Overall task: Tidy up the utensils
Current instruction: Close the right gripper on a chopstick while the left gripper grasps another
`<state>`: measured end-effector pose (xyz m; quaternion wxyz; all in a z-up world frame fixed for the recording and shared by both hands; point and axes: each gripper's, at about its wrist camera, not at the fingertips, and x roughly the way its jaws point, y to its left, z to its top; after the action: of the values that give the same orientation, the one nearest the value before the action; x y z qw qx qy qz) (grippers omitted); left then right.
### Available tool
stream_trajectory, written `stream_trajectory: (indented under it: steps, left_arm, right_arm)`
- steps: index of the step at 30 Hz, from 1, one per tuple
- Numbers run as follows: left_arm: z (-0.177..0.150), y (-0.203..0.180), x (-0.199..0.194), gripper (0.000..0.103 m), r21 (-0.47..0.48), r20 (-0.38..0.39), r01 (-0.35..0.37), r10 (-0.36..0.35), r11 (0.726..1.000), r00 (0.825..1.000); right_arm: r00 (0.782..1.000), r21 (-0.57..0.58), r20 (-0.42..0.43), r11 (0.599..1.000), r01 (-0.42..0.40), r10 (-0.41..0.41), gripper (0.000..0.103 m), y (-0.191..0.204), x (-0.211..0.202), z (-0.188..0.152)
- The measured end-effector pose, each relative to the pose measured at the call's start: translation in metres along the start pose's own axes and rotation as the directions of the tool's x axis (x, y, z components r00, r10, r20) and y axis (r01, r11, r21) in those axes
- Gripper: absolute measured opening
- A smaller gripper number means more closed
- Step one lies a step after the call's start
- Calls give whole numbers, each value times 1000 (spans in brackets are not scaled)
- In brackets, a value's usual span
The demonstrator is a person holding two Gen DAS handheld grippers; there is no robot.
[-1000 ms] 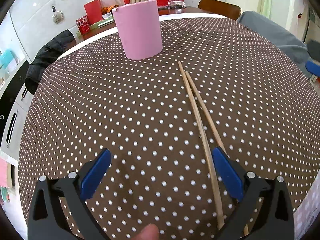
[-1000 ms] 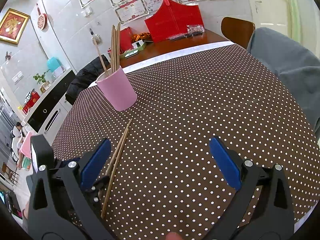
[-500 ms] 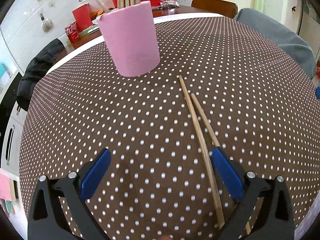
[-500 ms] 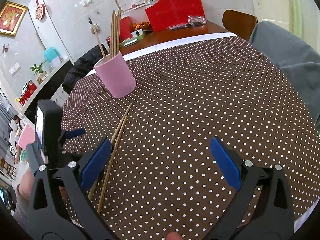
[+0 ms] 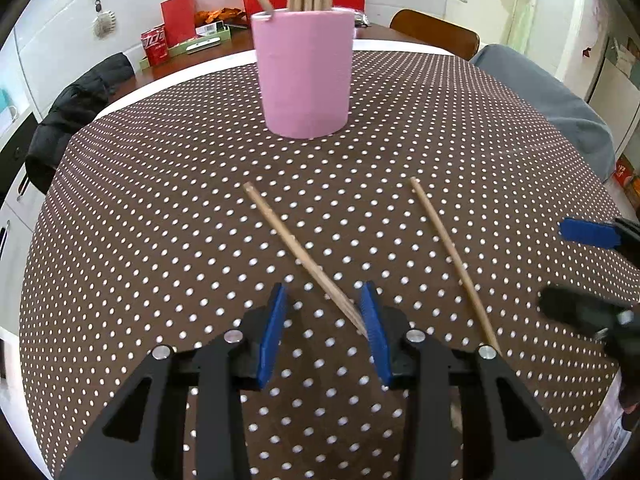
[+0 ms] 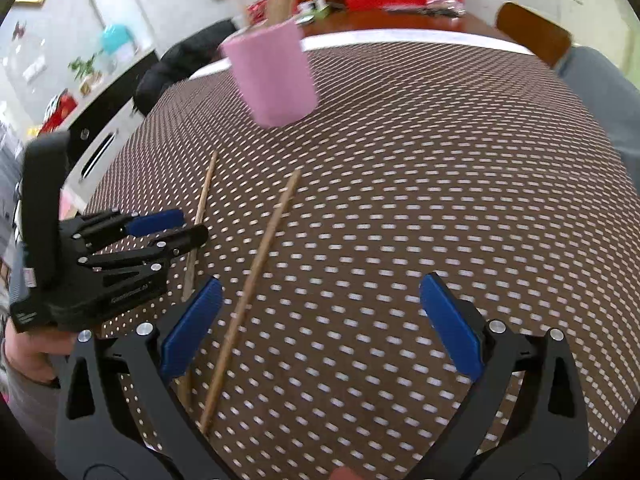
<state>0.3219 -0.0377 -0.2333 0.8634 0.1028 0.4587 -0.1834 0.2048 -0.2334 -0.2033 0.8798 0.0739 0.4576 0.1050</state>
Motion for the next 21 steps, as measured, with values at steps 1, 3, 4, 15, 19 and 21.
stream_trajectory:
  steps: [1,3,4,15,19,21]
  left_arm:
    - [-1,1,0,42,-4,0,-1,1,1000,1000]
    - [-4,9,-1,43,-19,4,1,-1,1000,1000]
    - [-4,11,0,44,-24,5,2,-1,1000,1000]
    - [-14,-27,-2,53,48,44,70,-72,996,996]
    - [-21,-33,-9,53,34,8,82,-83,996,997]
    - [-30,-36,-13,53,23,4,62,-62,998,998]
  right_arm:
    - [1000,-15,-9,1000,-1,1,97,7,6,1]
    - [1000,-53,-20,999,3,-5,92,19,14,2]
    - [999,-89,-34,996,15,-18,81,27,20,1]
    - [992,-258,-47,961,99,-115,54,18,10,-25]
    - [994,-241,-52,967,86,-101,54,9,9,-23]
    - [994,-241,-49,967,79,-94,54,10,10,-20]
